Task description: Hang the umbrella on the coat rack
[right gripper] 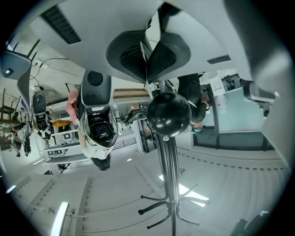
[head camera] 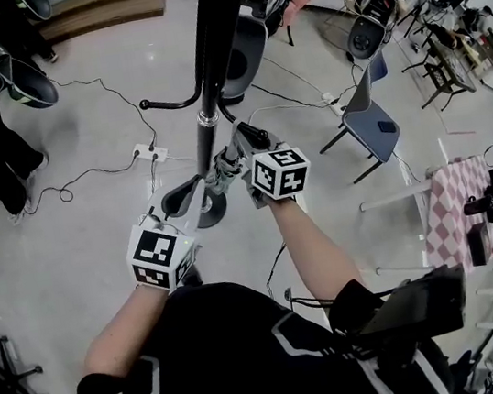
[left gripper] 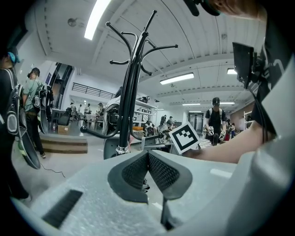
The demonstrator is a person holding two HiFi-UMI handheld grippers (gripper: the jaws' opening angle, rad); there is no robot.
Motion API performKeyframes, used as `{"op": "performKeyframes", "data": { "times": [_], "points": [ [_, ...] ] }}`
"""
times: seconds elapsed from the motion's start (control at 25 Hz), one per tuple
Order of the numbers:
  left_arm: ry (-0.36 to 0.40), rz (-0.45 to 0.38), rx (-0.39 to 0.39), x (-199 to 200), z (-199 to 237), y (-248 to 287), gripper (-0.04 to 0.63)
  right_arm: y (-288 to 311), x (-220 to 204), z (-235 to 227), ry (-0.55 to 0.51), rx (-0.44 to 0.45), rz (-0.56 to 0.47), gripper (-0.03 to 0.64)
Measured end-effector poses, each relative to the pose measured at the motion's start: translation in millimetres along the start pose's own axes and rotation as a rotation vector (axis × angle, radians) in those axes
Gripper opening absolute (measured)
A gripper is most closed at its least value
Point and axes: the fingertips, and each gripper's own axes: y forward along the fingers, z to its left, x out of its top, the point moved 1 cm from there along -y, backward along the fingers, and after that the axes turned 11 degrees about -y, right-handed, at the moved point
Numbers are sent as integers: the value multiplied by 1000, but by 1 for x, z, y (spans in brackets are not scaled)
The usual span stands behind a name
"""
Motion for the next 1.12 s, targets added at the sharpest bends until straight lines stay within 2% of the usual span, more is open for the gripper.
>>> {"op": "performKeyframes", "data": {
  "times": [0.16,0.56,1.12],
  "points": [
    [-31,-25,3,6,5,-3,11,9,0,0,17,-18,-2,8],
    [-23,-9,28,3,12,-8,11,15,3,8,-23,-23,-41,8],
    [-13,-19,34,4,-2,-8,11,-1,2,15,-39,-44,-78,8]
  ]
}}
